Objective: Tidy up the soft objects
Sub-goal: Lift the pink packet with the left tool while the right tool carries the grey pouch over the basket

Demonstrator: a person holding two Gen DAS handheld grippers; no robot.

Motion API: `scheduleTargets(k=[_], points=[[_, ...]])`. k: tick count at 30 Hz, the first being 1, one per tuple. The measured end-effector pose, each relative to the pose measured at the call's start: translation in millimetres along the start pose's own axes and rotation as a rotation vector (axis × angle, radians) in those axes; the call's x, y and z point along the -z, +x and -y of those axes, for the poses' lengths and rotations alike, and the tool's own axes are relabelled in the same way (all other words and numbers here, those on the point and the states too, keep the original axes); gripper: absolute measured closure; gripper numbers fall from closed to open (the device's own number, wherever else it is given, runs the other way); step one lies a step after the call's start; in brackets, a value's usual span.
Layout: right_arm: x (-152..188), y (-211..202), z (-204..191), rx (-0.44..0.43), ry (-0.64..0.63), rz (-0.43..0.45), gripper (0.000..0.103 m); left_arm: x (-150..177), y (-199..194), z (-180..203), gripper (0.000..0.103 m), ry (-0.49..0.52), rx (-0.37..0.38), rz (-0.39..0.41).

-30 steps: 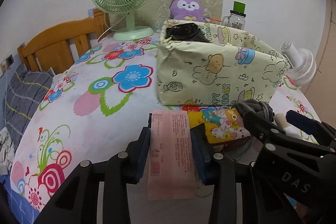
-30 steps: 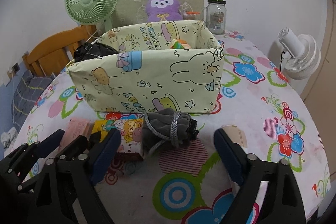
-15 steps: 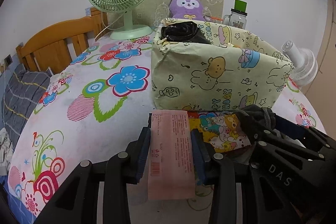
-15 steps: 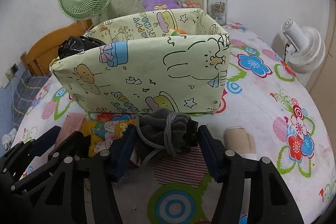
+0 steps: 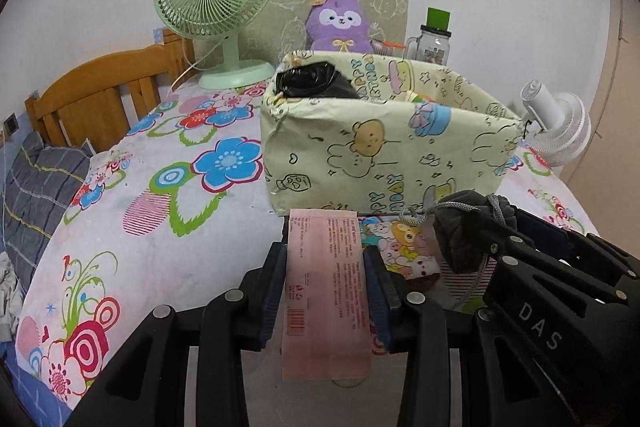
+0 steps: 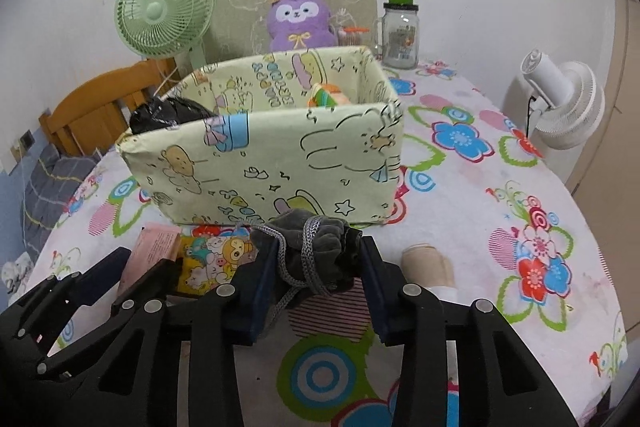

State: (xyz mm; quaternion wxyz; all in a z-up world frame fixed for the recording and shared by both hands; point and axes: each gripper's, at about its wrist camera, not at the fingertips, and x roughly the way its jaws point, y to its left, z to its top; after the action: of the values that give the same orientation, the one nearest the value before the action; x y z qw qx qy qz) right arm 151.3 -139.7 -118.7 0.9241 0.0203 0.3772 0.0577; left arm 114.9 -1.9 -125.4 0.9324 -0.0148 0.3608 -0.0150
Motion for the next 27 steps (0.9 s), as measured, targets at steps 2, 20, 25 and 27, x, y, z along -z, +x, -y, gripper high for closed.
scheduleTargets(k=[2,20,25,27], points=[[0,-6,0,0.001,0.001,0.011,0.06,0,-5,1,0.064,0.0,0.003,0.008],[-2,-61,-3,-0.006,-0.014,0.11,0.06,-3,-48,15,0.064,0.021,0.03,0.087],[-3,-73,-5,-0.006,-0.022,0.134,0.06,-4,-57,19,0.064,0.027,0.038,0.107],[-4,-78,-5,-0.006,-0.025,0.143,0.059,-5,-59,21,0.064,0.031,0.041,0.111]])
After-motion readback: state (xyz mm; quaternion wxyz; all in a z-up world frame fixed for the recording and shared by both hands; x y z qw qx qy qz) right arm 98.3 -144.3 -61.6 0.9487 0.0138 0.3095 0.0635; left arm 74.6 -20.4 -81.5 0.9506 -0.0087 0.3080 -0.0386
